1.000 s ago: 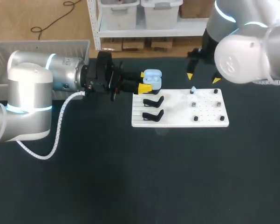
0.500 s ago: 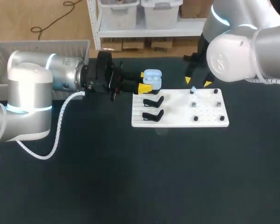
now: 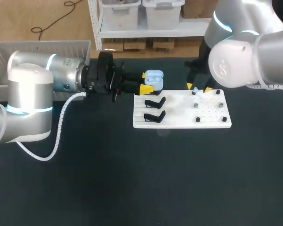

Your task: Pick up each earbud case from the left stands, insert the matching earbuds, close the lid, and place the case in the box.

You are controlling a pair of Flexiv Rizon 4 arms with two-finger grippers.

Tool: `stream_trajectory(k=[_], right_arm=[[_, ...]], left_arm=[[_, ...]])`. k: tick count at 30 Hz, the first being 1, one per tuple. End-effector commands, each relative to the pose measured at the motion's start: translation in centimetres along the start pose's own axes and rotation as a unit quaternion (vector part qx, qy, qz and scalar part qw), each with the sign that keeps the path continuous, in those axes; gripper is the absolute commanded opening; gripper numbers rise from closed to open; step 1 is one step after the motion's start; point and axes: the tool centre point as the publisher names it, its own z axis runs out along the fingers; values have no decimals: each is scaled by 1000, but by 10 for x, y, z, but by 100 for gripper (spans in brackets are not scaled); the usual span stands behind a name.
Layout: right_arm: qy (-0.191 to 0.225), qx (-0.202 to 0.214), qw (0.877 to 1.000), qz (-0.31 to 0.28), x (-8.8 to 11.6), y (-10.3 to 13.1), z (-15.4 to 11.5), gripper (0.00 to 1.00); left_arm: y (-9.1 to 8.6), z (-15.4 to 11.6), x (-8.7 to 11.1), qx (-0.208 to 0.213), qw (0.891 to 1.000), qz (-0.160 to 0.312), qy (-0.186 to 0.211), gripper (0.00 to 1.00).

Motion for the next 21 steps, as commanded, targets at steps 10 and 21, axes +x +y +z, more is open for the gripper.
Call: stream_trajectory(k=[10, 21], right_arm=[[-5, -2, 1000, 1, -1, 0, 4, 45], [-7, -2, 1000, 9, 2, -3, 7, 40]], left_arm=[[-1, 0, 0, -2, 1000, 1, 0, 0], [-1, 0, 0, -2, 1000, 1, 0, 0]])
